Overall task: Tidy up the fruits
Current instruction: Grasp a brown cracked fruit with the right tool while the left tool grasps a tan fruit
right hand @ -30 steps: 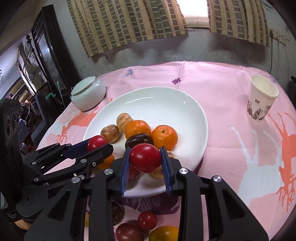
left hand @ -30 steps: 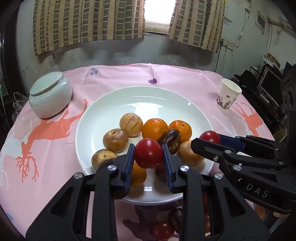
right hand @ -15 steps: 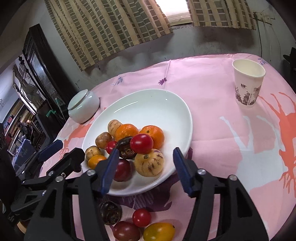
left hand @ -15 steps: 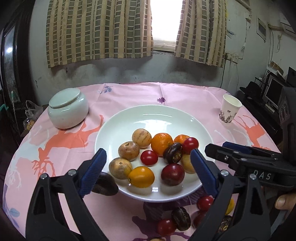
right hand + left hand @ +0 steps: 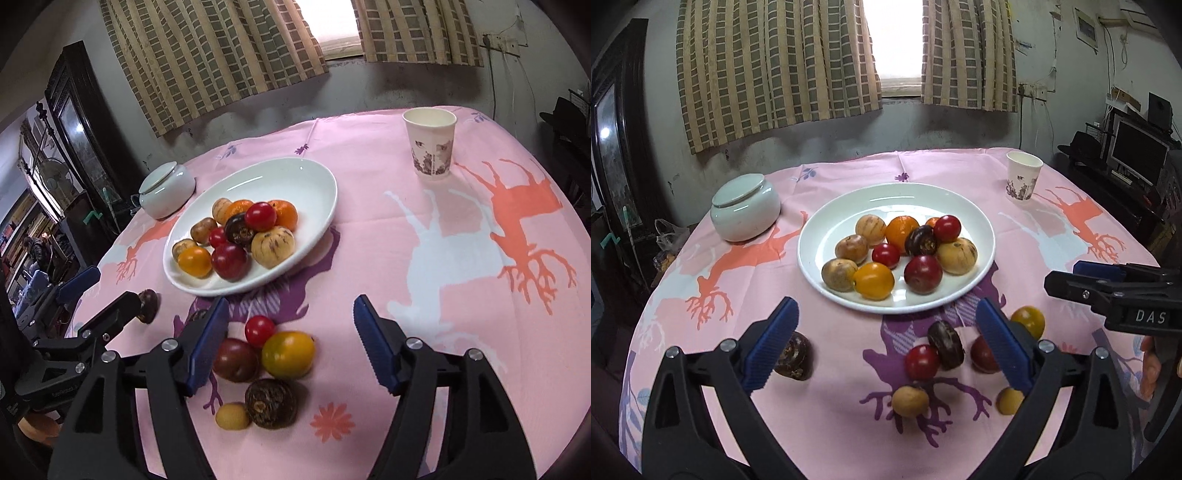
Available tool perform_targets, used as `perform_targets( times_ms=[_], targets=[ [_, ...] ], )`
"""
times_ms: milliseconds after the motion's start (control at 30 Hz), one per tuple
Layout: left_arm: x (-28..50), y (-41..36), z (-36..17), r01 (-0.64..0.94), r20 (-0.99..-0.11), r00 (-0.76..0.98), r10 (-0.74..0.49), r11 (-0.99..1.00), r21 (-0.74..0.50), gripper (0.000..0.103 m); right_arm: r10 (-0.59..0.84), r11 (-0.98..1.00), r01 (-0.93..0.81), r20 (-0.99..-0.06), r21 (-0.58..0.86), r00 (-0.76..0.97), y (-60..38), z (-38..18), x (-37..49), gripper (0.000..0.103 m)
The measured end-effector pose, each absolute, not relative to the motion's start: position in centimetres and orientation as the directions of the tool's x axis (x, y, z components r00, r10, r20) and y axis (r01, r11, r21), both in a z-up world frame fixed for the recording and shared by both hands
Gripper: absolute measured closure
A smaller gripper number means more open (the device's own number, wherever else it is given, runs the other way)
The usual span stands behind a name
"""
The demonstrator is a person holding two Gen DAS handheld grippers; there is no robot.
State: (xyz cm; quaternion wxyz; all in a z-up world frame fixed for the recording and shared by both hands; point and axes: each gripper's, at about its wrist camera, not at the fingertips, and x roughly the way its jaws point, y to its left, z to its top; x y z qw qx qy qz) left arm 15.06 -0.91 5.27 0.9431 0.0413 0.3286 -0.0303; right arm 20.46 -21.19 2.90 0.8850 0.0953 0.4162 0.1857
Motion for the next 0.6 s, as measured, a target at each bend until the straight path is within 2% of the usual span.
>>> perform_targets(
  times_ms=[133, 267, 433, 600],
  targets=[
    [13.3, -0.5, 4.3, 0.080, -0.636, 0.770, -0.047, 0.997, 0.023, 0.004, 0.407, 0.913, -0.244, -0.727, 0.326, 0.553, -21.5, 2.1, 18.7, 0.032],
    [11.4, 0.1, 2.9, 0.094, -0.668, 0.741, -0.070, 0.996, 0.001, 0.004, 0.434, 0.901, -0.262, -0.716, 0.346, 0.546, -21.7, 1.3, 17.4, 0.032],
    [9.6, 1.8, 2.6, 0.092, -0.668, 0.742, -0.060, 0.996, 0.012, 0.004, 0.451, 0.893, -0.290, -0.706, 0.345, 0.546, -21.7, 1.3, 17.0, 0.032],
    [9.6, 2.5, 1.9, 0.100, -0.687, 0.717, -0.116, 0.993, -0.064, 0.004, 0.452, 0.892, -0.302, -0.700, 0.337, 0.553, -21.8, 1.7, 16.8, 0.032]
  ],
)
